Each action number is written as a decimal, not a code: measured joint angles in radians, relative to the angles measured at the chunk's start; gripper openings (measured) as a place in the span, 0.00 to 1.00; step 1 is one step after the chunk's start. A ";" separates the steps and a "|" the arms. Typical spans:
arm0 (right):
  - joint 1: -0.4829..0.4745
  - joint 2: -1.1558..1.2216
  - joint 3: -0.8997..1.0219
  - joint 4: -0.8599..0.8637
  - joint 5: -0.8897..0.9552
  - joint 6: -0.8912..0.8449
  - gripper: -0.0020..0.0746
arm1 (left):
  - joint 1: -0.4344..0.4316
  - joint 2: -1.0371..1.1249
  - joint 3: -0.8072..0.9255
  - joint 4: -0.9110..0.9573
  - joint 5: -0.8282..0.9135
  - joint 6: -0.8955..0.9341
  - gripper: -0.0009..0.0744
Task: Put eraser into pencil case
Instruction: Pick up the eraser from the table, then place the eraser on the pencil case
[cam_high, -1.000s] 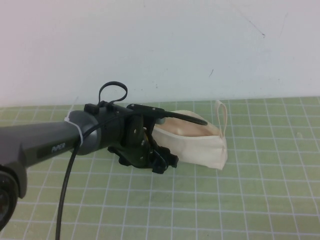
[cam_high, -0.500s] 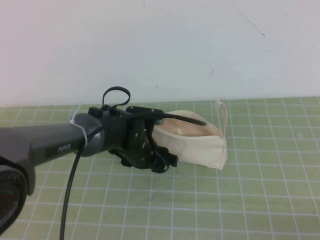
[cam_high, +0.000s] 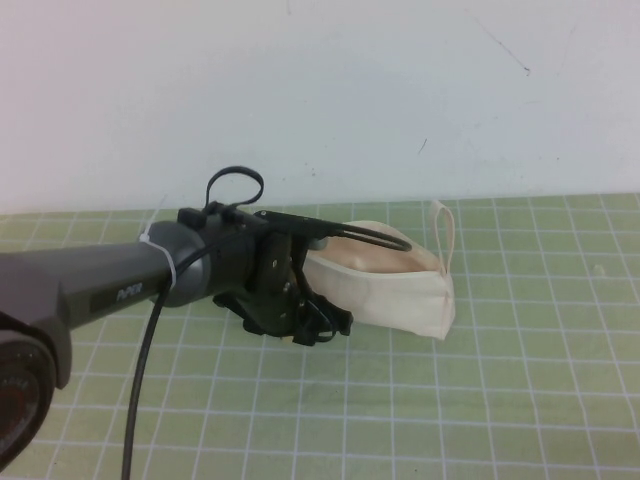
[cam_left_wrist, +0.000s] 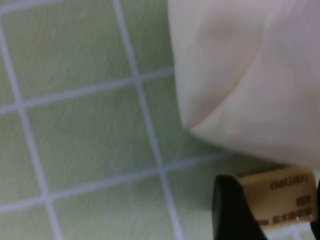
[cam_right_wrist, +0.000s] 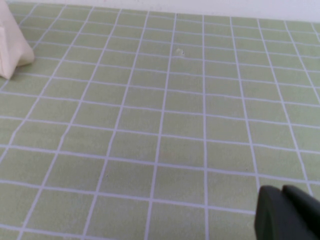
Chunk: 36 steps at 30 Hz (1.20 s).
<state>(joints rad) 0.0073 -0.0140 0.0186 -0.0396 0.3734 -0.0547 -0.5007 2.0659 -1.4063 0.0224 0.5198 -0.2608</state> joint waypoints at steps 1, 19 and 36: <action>0.000 0.000 0.000 0.000 0.000 0.000 0.02 | 0.000 -0.005 -0.009 0.005 0.030 0.000 0.39; 0.000 0.000 0.000 0.000 0.000 0.000 0.02 | 0.000 -0.314 -0.114 -0.046 0.052 0.099 0.39; 0.000 0.000 0.000 0.000 0.000 0.000 0.02 | 0.000 -0.170 -0.345 -0.117 0.197 0.313 0.71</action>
<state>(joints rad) 0.0073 -0.0140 0.0186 -0.0396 0.3734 -0.0547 -0.5007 1.8961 -1.7509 -0.0949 0.7165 0.0525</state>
